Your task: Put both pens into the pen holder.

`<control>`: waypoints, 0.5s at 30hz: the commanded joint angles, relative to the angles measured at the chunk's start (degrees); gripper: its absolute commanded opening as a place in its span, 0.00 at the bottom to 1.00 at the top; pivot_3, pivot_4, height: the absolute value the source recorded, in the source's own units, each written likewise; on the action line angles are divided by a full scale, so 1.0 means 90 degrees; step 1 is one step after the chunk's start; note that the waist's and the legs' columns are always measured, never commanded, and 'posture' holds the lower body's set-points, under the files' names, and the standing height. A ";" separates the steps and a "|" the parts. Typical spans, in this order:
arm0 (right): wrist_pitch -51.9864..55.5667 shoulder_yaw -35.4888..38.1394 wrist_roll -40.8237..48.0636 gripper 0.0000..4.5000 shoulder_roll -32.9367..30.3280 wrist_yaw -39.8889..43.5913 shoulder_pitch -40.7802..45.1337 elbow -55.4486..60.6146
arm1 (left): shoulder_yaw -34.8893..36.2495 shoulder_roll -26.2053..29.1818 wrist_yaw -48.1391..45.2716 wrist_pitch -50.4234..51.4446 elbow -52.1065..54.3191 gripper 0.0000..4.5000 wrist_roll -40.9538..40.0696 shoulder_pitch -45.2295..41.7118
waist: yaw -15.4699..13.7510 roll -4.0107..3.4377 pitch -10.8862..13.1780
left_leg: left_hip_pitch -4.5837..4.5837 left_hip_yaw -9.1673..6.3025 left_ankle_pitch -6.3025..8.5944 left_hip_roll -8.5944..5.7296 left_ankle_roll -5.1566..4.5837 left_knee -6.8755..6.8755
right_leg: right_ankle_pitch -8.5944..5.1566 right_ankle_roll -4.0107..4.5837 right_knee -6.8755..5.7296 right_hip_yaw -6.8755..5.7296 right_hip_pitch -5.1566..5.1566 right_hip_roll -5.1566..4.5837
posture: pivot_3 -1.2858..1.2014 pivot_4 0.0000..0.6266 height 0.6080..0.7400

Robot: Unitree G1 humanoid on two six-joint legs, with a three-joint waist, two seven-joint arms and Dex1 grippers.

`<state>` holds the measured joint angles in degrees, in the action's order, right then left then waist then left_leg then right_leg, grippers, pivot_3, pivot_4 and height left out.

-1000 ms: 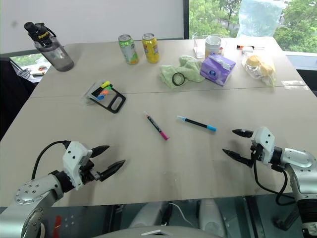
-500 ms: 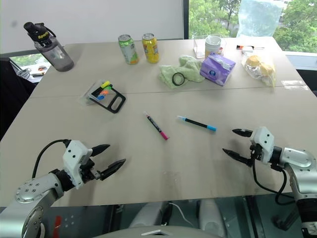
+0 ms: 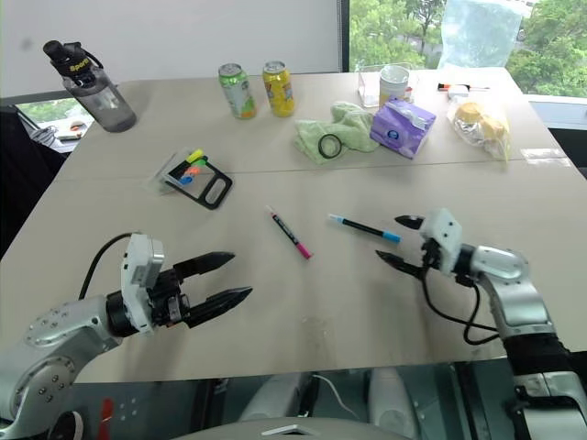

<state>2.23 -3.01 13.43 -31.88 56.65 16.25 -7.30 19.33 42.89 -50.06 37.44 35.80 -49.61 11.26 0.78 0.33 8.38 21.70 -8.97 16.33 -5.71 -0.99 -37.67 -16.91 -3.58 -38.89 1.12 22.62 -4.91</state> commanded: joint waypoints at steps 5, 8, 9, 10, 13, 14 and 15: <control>0.1298 -0.0382 -0.0483 0.83 -0.0104 -0.0376 0.0521 0.0069 | 0.0165 0.0331 0.0186 0.0325 0.0422 1.00 -0.0649 -0.0289 | 0.0001 0.0000 0.0000 | 0.0002 0.0001 0.0000 0.0000 0.0000 0.0000 | 0.0000 0.0001 -0.0001 0.0001 0.0005 0.0001 | 0.52 0.24 1.00; 0.1605 -0.0509 -0.0484 0.53 -0.0215 -0.0187 0.0489 0.0203 | 0.0137 0.0330 0.0254 0.0319 0.0434 1.00 -0.0646 -0.0275 | 0.0001 0.0001 0.0000 | 0.0002 0.0001 0.0000 0.0000 0.0000 0.0001 | 0.0000 0.0001 0.0001 0.0002 0.0005 0.0001 | 0.52 0.24 1.00; 0.1630 -0.0530 -0.0498 0.41 -0.0237 -0.0160 0.0476 0.0233 | 0.0131 0.0325 0.0261 0.0316 0.0436 1.00 -0.0638 -0.0267 | -0.0002 0.0001 0.0000 | 0.0002 0.0002 0.0000 0.0000 0.0000 0.0001 | 0.0000 0.0001 0.0001 0.0002 0.0003 0.0001 | 0.52 0.24 1.00; 0.1623 -0.0548 -0.0512 0.29 -0.0255 -0.0155 0.0466 0.0247 | 0.0121 0.0311 0.0267 0.0302 0.0430 1.00 -0.0616 -0.0252 | -0.0004 0.0002 -0.0001 | 0.0002 0.0003 0.0000 0.0000 0.0000 -0.0001 | 0.0000 0.0001 0.0001 0.0003 0.0002 0.0000 | 0.52 0.24 1.00; 0.1612 -0.0537 -0.0493 0.04 -0.0269 -0.0188 0.0450 0.0285 | 0.0084 0.0272 0.0301 0.0269 0.0395 1.00 -0.0594 -0.0251 | -0.0005 0.0003 -0.0001 | -0.0001 0.0002 0.0000 0.0000 0.0000 -0.0002 | 0.0000 0.0001 -0.0001 0.0002 -0.0001 0.0001 | 0.52 0.24 1.00; 0.1609 -0.0520 -0.0482 0.01 -0.0269 -0.0206 0.0441 0.0304 | 0.0078 0.0255 0.0321 0.0268 0.0385 1.00 -0.0607 -0.0262 | -0.0004 0.0003 -0.0001 | -0.0001 0.0001 0.0000 0.0000 0.0000 -0.0001 | 0.0000 0.0001 -0.0001 0.0000 -0.0001 0.0001 | 0.52 0.24 1.00; 0.1583 -0.0489 -0.0471 0.01 -0.0256 -0.0243 0.0430 0.0320 | 0.0069 0.0237 0.0348 0.0269 0.0375 1.00 -0.0614 -0.0275 | -0.0004 0.0002 -0.0001 | -0.0001 0.0001 0.0000 0.0000 0.0000 -0.0001 | 0.0000 0.0001 -0.0001 0.0001 -0.0001 0.0001 | 0.52 0.24 1.00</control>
<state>15.97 -7.77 9.52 -33.66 54.61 20.80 -4.94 19.62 45.26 -47.16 40.69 38.06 -54.25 9.13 0.75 0.35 8.37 21.69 -8.95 16.33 -5.70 -0.99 -37.68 -16.91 -3.57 -38.90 1.13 22.62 -4.90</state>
